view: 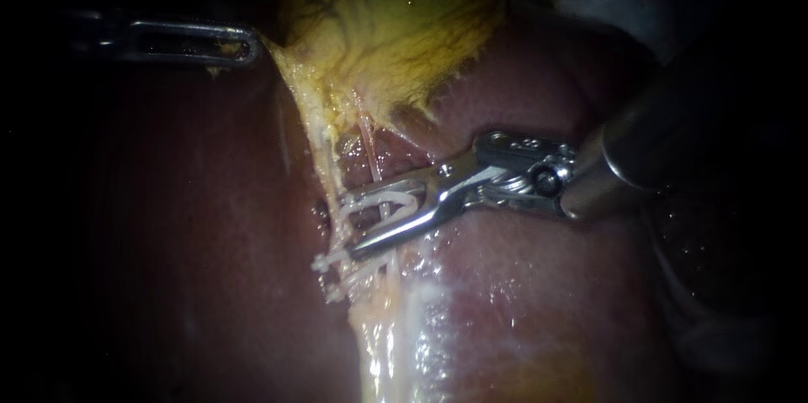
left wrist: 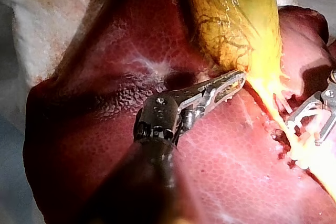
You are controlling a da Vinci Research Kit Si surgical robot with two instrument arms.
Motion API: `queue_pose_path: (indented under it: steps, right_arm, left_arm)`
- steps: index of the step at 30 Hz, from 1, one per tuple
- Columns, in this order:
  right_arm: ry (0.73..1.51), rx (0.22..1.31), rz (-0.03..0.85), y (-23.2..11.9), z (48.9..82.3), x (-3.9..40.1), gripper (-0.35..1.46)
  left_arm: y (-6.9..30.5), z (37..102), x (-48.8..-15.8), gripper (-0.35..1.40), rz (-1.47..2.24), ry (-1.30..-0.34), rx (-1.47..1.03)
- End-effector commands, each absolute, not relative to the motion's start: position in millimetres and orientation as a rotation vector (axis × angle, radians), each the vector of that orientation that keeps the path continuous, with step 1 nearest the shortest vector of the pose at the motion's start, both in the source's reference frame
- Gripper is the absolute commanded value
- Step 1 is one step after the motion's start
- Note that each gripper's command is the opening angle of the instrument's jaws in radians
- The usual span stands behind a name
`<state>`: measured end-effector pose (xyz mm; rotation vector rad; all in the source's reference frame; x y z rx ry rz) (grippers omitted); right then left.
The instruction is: Clipping third clip left tube
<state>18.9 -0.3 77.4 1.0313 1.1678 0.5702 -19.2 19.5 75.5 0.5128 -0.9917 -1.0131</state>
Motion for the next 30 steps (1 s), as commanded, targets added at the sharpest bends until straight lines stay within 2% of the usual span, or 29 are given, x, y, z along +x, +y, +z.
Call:
queue_pose_path:
  steps: [1, 17, 30]
  right_arm:
    - [1.163, 1.028, 0.568, -0.5, 77.8, 18.9, 0.51]
    - [1.131, 1.020, 0.584, -1.9, 83.0, 19.8, 0.51]
    - [1.338, 1.180, 0.694, -2.7, 81.7, 23.0, 0.54]
  left_arm:
    - [19.5, 75.5, -19.2, -0.35, -1.013, -0.992, 0.513]
    - [19.4, 75.5, -19.2, -0.35, -1.013, -0.992, 0.513]
    - [19.4, 75.5, -19.2, -0.35, -1.013, -0.992, 0.513]
